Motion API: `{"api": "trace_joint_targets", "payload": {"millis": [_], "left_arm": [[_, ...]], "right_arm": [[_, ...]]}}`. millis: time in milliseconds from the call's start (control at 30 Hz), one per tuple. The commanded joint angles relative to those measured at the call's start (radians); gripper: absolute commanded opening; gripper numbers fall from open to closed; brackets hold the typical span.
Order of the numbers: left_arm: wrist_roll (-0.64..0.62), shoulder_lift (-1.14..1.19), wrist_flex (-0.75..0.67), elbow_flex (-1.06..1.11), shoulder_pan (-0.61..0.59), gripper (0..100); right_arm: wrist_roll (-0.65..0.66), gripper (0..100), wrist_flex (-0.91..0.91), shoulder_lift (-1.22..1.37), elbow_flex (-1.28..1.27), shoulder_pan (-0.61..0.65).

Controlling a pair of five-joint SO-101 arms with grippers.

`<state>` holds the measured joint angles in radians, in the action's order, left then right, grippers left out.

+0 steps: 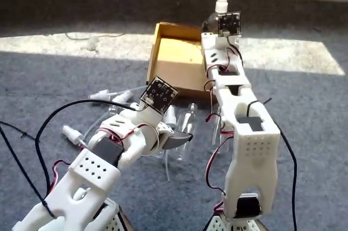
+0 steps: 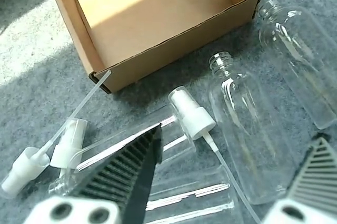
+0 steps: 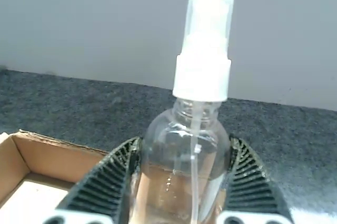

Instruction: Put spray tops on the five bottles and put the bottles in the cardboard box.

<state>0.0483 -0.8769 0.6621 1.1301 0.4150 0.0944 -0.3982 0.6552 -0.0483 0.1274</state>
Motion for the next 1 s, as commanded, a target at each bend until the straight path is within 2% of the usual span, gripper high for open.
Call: {"api": "trace_joint_targets", "payload": {"millis": [0,200,333,400,767,967], "left_arm": [[0.002,-0.002,-0.018,-0.005,0.005,38],[0.002,-0.002,-0.018,-0.007,0.005,38],[0.002,-0.002,-0.018,-0.007,0.005,38],[0.002,-0.002,-0.018,-0.007,0.005,38],[0.028,-0.002,-0.018,-0.008,0.005,38],[0.046,-0.002,-0.018,-0.007,0.005,38]], "right_arm": [[0.014,14.6,-0.005,-0.002,0.005,-0.012],[0.017,14.6,-0.005,-0.004,-0.002,-0.005],[0.17,14.9,-0.007,-0.005,0.001,0.007],[0.198,15.0,-0.007,-0.005,-0.002,0.018],[0.196,19.4,-0.007,-0.005,-0.004,0.01],[0.195,19.5,-0.081,-0.004,-0.005,0.002]]}}
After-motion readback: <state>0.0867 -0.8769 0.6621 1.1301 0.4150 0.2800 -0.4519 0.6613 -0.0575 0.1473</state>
